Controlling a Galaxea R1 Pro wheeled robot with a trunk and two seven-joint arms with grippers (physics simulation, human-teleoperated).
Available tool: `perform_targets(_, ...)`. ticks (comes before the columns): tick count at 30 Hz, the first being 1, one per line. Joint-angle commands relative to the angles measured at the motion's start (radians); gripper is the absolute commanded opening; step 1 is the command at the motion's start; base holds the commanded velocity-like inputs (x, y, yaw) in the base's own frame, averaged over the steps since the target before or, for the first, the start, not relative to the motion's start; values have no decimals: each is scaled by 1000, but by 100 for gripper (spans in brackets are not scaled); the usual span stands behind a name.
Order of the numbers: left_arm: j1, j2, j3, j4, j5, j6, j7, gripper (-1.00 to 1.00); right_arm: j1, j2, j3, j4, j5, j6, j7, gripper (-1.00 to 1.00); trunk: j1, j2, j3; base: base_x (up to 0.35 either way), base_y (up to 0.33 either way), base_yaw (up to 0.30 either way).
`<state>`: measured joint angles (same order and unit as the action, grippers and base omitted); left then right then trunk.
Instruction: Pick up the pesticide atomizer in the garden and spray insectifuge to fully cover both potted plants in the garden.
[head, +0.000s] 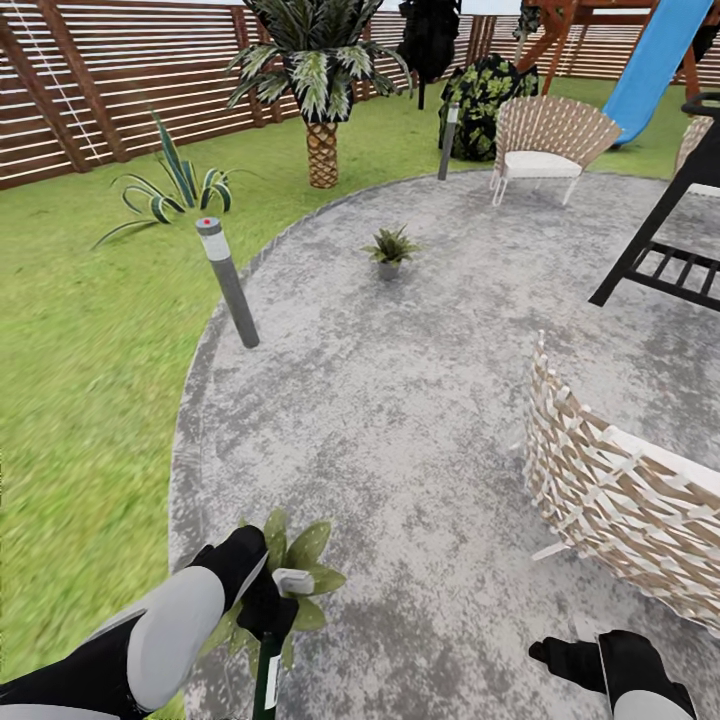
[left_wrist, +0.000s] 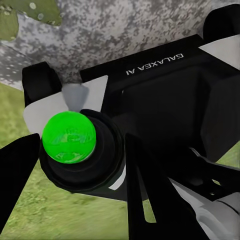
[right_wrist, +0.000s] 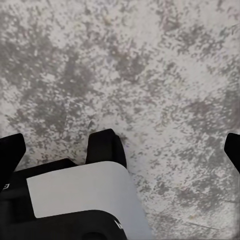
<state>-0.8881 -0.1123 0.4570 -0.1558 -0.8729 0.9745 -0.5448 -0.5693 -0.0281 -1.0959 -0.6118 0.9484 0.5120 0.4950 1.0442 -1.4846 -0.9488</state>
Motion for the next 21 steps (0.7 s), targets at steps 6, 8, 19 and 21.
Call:
perform_targets(6, 0, -1, 5, -2, -11, 4, -7, -100, -1, 1, -5, -2, 10, 0, 10, 100, 0, 0, -1, 23, -18, 21)
perform_targets(8, 0, -1, 6, -2, -11, 4, -7, -100, -1, 1, -5, -2, 10, 0, 10, 100, 0, 0, -1, 153, -132, 103)
perform_targets(19, 0, -1, 6, -1, -11, 4, -7, -100, -1, 1, -5, -2, 10, 0, 10, 100, 0, 0, -1, 33, -30, 153)
perform_targets(21, 0, -1, 6, -1, -11, 4, -7, -100, -1, 1, -5, -2, 10, 0, 10, 100, 0, 0, -1, -8, 0, 2)
